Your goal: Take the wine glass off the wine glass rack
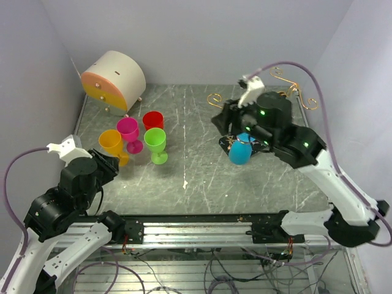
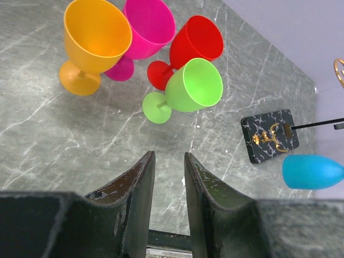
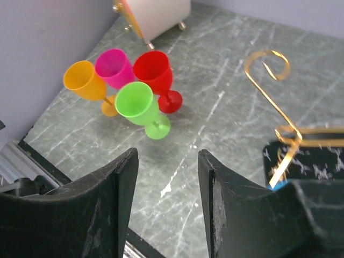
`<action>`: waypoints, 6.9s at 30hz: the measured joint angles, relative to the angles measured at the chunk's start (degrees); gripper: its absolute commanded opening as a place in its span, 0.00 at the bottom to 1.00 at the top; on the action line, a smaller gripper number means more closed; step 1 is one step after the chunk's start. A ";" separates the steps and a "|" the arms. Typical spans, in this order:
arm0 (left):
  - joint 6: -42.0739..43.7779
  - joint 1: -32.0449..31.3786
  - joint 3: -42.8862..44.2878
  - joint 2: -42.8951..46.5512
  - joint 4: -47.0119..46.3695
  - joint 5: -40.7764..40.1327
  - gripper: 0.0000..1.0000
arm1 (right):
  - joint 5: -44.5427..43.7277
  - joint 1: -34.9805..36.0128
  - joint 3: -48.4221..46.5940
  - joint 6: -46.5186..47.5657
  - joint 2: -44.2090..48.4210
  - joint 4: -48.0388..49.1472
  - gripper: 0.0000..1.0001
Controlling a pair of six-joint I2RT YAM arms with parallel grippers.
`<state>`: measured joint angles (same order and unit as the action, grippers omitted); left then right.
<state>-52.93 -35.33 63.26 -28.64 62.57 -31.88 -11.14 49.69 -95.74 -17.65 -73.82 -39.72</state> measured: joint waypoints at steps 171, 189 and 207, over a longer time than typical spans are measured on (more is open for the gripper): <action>11.50 0.04 -7.61 -23.37 -32.24 27.17 0.45 | 42.40 -46.14 21.20 -18.49 14.82 11.17 0.00; 10.49 0.04 -7.61 -22.14 -32.24 27.17 0.44 | 53.66 -46.12 16.44 -26.62 13.20 26.12 0.00; 6.40 0.04 -7.30 -11.91 -24.57 22.01 0.46 | 41.24 -14.58 -7.67 2.69 -5.01 25.51 0.00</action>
<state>-46.52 -35.29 55.96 -40.56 38.00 -9.87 30.11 35.11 -103.42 -14.96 -78.83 -14.22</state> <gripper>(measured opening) 0.448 0.012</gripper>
